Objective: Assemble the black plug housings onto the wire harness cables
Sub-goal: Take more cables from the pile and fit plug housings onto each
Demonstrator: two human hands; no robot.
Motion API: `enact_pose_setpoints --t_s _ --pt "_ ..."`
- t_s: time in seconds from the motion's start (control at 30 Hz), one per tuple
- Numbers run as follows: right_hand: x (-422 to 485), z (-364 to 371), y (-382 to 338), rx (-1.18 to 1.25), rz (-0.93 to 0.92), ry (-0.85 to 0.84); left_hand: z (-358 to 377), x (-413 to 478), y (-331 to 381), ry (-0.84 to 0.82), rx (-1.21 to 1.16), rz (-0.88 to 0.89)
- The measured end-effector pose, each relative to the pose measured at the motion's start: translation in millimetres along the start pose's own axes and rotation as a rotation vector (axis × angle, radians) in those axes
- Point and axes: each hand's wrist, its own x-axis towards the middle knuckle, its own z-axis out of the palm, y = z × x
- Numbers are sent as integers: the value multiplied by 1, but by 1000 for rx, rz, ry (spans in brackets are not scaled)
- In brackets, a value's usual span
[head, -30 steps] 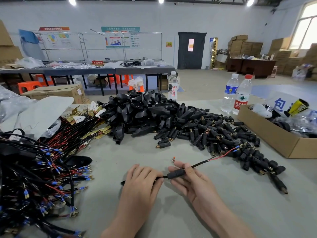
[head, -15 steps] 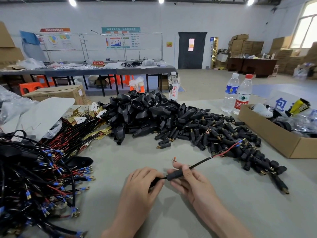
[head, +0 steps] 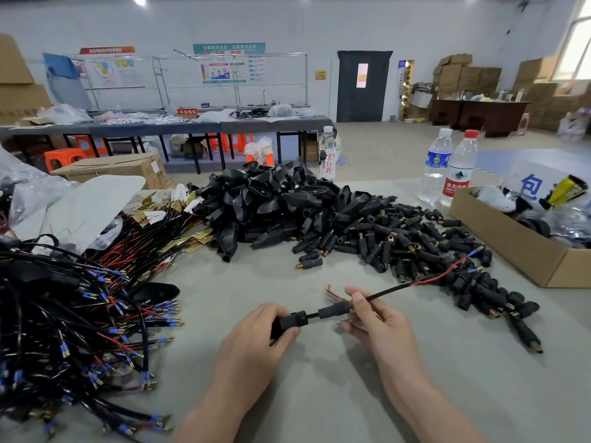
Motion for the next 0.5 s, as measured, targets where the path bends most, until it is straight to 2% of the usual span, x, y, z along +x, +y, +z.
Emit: enact_pose_setpoints --t_s 0.37,0.5 --pt "2 0 4 -71 -52 59 0 0 3 44 -7 63" --pt "0 1 3 -64 -53 2 1 -1 2 67 -10 89"
